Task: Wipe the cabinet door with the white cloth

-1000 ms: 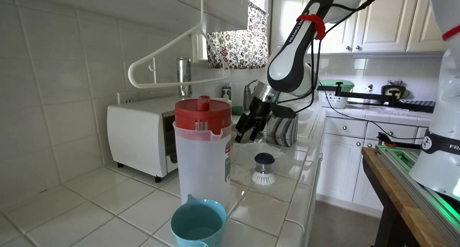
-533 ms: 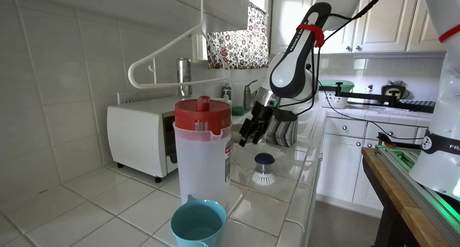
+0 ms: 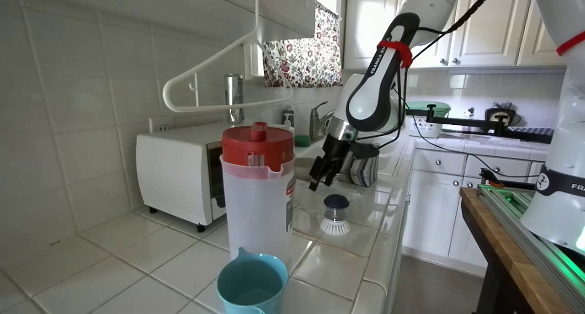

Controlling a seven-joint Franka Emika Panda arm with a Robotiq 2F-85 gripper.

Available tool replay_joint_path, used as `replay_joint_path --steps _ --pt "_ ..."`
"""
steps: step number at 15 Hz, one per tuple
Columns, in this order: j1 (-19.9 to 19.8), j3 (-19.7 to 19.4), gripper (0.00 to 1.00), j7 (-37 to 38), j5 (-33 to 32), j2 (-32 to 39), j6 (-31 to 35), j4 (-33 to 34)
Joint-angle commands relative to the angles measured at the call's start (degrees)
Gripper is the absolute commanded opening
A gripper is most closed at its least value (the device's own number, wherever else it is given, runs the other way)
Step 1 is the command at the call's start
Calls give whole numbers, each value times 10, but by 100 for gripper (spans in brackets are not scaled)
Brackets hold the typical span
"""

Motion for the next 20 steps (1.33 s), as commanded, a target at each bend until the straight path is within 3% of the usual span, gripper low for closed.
replay_joint_path --steps 1,3,5,14,15,20 --pt "4 -14 100 7 -50 16 7 17" --pt "5 -18 100 9 -65 18 6 20" --pt "6 -20 74 10 -77 19 6 23" --pt "6 -20 4 13 -91 22 5 24" --pt "7 -21 0 13 -91 22 4 23" --pt "5 -20 0 13 -91 21 3 23"
